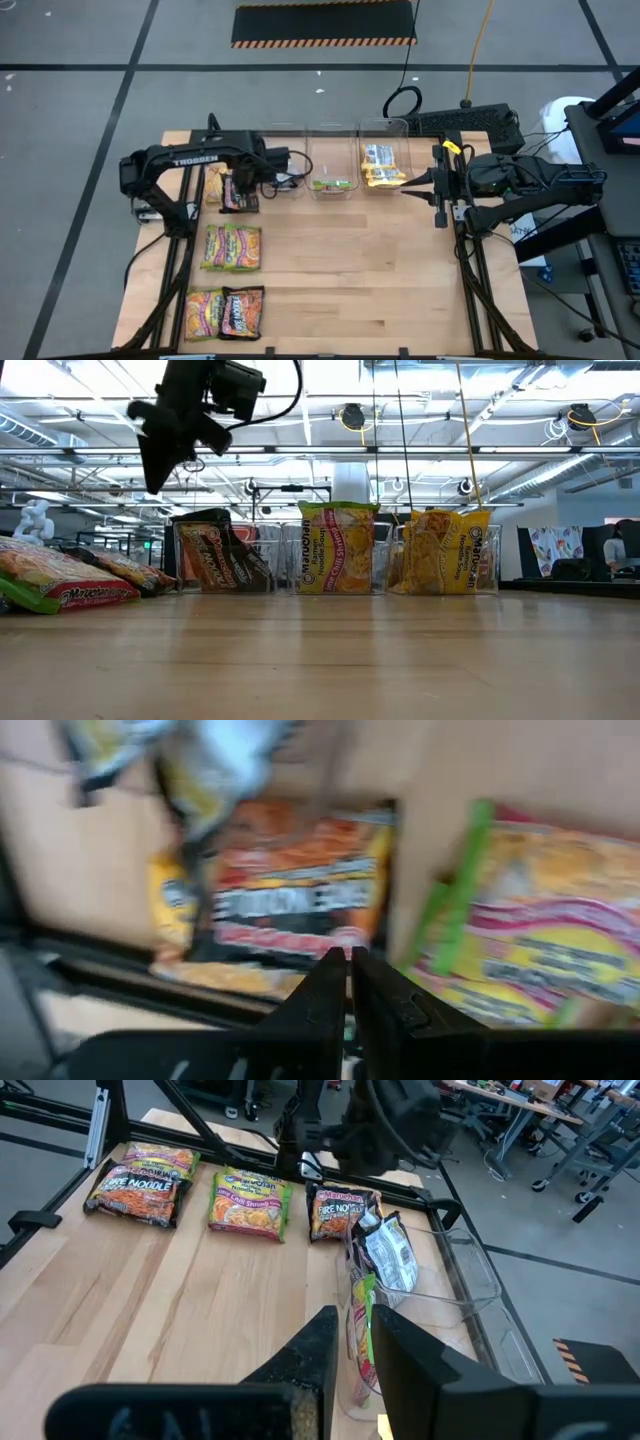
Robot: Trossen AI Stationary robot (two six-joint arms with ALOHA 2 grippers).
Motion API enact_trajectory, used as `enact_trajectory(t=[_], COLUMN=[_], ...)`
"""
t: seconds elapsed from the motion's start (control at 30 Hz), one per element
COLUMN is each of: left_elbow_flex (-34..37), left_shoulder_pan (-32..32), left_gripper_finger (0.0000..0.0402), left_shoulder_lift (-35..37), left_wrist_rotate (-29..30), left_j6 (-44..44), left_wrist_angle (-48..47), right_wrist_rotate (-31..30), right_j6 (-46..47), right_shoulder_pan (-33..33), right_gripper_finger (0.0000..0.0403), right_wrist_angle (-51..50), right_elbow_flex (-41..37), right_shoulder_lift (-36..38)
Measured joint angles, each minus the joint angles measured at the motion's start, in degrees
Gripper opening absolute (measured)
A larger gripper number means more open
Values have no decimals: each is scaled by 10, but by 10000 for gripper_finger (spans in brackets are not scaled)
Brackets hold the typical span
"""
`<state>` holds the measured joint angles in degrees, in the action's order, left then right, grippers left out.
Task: Sort Maruchan noodles
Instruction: Put the black noodle pack into the left transparent bin
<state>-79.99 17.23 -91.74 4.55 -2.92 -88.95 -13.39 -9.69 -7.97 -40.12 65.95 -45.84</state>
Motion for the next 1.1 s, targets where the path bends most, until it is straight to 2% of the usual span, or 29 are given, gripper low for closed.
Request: enact_trajectory(t=[0.13, 0.27, 0.53, 0.77, 0.97, 1.1], left_elbow_flex=[0, 0, 0, 0, 0, 16], left_shoulder_pan=[-23, -42, -80, -131, -182, -216], left_gripper_finger=[28, 28, 28, 28, 28, 28], left_shoulder_lift=[31, 88, 222, 325, 381, 407], left_wrist_rotate=[-45, -61, -60, -52, -12, -9], left_j6=[-14, -8, 40, 72, 107, 113], left_wrist_angle=[35, 86, 176, 212, 217, 231], right_wrist_rotate=[0, 0, 0, 0, 0, 2], right_j6=[0, 6, 15, 15, 3, -4], right_shoulder_pan=[0, 0, 0, 0, 0, 0], right_gripper_finger=[61, 61, 61, 61, 61, 61], right_wrist_angle=[0, 0, 0, 12, 64, 78], right_elbow_flex=[0, 0, 0, 0, 0, 0], right_shoulder_lift=[0, 0, -3, -29, -73, -106])
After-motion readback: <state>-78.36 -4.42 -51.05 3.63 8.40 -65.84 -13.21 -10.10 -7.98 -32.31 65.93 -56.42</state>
